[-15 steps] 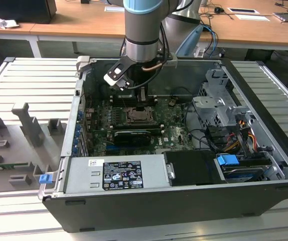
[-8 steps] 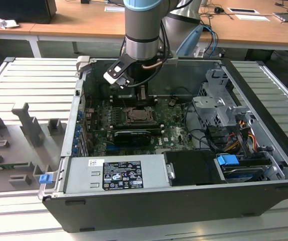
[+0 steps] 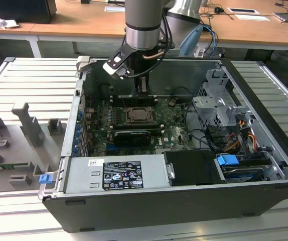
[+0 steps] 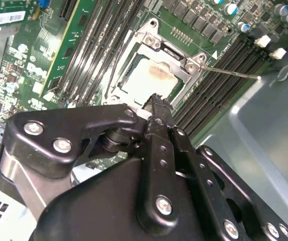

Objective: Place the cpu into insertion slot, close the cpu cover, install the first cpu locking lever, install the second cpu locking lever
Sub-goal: 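Install the first cpu locking lever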

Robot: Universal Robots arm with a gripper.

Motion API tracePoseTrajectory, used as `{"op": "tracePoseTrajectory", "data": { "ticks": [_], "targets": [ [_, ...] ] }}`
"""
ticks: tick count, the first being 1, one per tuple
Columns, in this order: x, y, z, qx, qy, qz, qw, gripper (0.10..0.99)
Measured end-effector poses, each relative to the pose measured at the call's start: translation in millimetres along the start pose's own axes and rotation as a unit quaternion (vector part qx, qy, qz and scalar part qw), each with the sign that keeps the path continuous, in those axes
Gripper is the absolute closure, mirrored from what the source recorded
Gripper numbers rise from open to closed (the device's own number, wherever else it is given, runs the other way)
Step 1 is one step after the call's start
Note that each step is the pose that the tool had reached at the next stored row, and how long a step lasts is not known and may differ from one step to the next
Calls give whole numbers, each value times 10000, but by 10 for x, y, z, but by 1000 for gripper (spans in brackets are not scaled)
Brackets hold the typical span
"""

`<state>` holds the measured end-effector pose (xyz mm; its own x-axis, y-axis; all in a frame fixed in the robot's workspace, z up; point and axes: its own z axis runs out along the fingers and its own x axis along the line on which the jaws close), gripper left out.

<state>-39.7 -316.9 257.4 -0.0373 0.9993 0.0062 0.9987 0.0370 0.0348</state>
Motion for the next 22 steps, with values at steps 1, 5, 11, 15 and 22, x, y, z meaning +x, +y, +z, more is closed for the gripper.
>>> {"op": "tracePoseTrajectory", "data": {
  "ticks": [1,5,11,15,22],
  "targets": [
    [0,1,-31,0,0,0,10000,980],
    [1,4,-110,0,3,0,10000,980],
    [0,-1,-105,6,24,-718,9974,980],
    [0,-2,-102,6,33,-923,9957,980],
    [0,-1,-103,10,51,-1462,9892,980]
  ]
}}
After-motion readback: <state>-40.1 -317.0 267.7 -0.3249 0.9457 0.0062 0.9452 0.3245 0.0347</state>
